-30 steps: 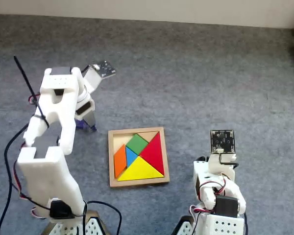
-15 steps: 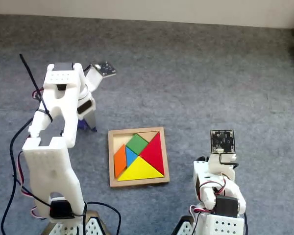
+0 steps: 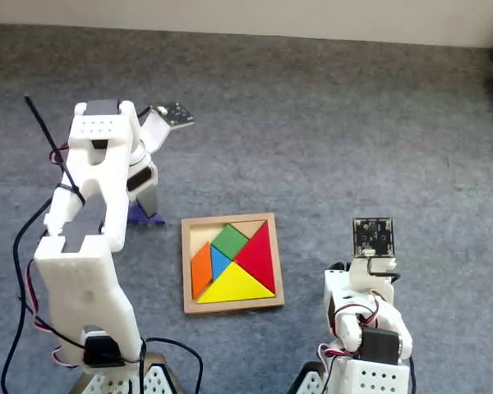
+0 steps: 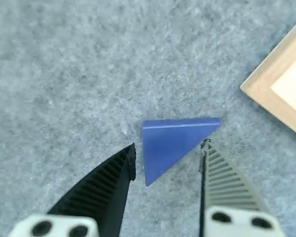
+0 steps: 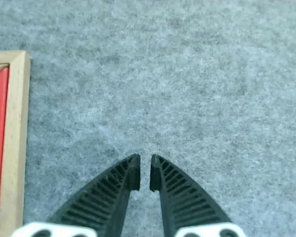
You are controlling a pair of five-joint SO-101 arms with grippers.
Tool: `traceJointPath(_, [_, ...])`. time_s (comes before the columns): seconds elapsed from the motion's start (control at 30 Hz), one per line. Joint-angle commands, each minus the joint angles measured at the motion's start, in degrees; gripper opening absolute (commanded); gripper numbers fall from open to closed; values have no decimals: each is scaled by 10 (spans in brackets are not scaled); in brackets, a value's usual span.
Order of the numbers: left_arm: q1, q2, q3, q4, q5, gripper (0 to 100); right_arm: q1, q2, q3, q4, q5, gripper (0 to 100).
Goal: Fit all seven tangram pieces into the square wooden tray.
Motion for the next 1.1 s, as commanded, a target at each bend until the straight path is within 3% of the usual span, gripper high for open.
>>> traceJointPath(0.0, [29, -41, -19, -16, 4, 243, 6, -9, 59, -7, -1, 52])
traceJointPath(0.63, [2, 32, -10, -25, 2, 242, 6, -9, 59, -7, -1, 52])
traceJointPath(0.9, [4, 33, -8, 10, 2, 240, 6, -9, 59, -7, -1, 52])
traceJointPath(1.07, [4, 28, 26, 11, 2, 172, 6, -9, 59, -7, -1, 52])
